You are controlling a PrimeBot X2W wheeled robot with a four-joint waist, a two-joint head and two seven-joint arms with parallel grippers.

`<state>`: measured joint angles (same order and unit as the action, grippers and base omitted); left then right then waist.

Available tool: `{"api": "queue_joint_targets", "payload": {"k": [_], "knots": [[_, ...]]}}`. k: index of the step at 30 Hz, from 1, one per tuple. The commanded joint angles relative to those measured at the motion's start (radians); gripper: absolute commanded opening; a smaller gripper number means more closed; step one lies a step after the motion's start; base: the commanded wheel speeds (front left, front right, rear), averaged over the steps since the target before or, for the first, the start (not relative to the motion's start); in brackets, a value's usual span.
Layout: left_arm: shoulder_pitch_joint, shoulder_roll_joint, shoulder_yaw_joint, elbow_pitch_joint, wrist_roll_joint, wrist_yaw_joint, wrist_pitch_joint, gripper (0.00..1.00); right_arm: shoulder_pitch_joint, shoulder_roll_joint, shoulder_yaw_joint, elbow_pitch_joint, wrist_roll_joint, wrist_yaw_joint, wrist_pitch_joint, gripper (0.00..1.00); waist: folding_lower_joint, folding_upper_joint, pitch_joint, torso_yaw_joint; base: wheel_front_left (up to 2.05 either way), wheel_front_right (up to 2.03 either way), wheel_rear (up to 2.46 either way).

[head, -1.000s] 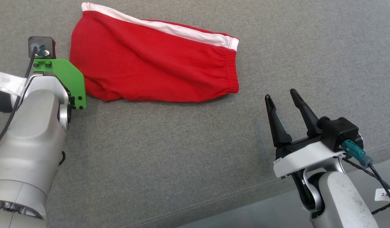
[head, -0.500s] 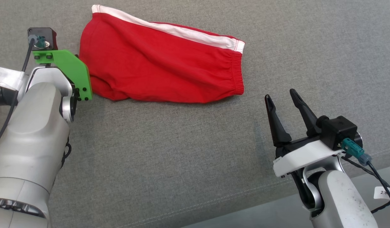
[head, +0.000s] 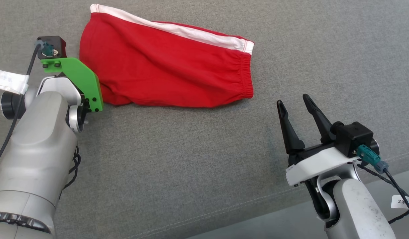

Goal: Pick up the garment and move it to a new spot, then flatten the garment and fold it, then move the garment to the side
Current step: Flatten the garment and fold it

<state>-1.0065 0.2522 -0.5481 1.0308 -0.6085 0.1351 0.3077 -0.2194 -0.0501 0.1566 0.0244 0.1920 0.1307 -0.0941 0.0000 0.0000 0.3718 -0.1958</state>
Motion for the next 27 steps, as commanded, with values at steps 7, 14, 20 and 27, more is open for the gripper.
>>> {"api": "queue_joint_targets", "payload": {"k": [7, 14, 20, 27], "knots": [[0.04, 0.007, -0.004, -0.002, -0.016, 0.015, 0.056, 0.47, -0.001, -0.001, -0.005, 0.003, -0.001, 0.0, -0.01, 1.0, 0.0, 0.0, 0.009, -0.01, 0.0, 0.0, 0.0], [0.055, 0.015, -0.01, -0.029, -0.025, 0.021, 0.084, 0.0, 0.01, -0.001, -0.006, 0.001, -0.022, 0.0, -0.015, 1.0, 0.0, 0.0, 0.006, -0.007, 0.0, 0.0, 0.0], [0.067, 0.021, -0.007, -0.061, -0.034, 0.028, 0.066, 0.0, 0.012, -0.001, -0.012, 0.002, -0.029, 0.0, -0.015, 1.0, 0.0, 0.0, 0.0, 0.002, 0.0, 0.0, 0.0], [0.102, 0.013, 0.008, -0.11, -0.063, 0.005, 0.033, 0.0, 0.023, -0.001, -0.027, -0.006, -0.042, 0.0, 0.001, 1.0, 0.0, 0.0, -0.026, 0.04, 0.0, 0.0, 0.0]]}}
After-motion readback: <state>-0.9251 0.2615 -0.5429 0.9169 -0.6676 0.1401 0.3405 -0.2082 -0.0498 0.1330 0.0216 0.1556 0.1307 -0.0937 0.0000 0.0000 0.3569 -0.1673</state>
